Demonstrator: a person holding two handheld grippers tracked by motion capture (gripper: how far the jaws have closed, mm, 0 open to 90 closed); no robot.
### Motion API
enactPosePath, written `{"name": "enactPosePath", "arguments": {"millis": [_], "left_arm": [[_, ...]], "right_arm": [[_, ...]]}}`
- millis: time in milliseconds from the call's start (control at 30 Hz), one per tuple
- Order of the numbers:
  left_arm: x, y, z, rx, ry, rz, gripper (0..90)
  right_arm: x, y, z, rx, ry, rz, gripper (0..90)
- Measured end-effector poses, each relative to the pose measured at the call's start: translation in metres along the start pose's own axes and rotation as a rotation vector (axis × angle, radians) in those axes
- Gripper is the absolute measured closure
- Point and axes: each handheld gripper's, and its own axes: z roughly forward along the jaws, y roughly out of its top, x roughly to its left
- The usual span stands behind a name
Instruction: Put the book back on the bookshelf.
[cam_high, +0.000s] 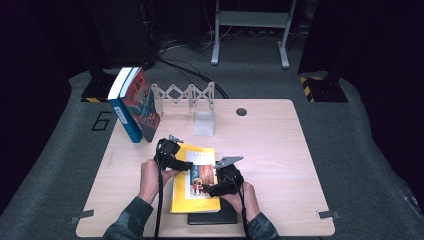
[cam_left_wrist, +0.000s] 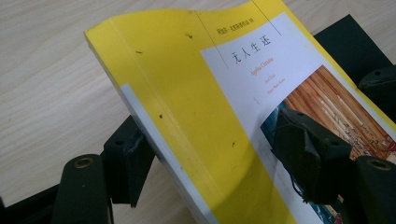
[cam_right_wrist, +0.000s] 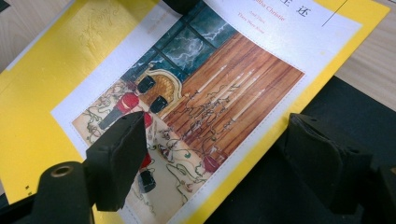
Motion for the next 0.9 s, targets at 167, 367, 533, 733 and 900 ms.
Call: {"name": "enactPosePath", "arguments": {"millis": [167, 367, 533, 733, 900], "left_arm": [[0.01, 0.0, 0.002, 0.02, -0.076, -0.032, 31.4], [0.009, 0.0, -0.002, -0.012, -0.086, -0.058, 41.7], [-0.006, 0.006, -0.009, -0.005, 0.025, 0.056, 48.2], [-0.011, 0.006, -0.012, -0.016, 0.035, 0.095, 56.0], [-0.01, 0.005, -0.017, -0.034, 0.006, 0.083, 60.1]], "right_arm": [[-0.001, 0.001, 0.001, -0.005, -0.001, -0.009, 20.6], [-0.001, 0.002, 0.002, -0.007, 0.007, -0.016, 20.6], [-0.001, 0.003, 0.004, -0.012, 0.008, -0.013, 20.8], [-0.001, 0.004, 0.006, -0.017, 0.009, 0.007, 21.9], [-0.004, -0.001, 0.005, -0.048, 0.002, 0.015, 16.0]]}}
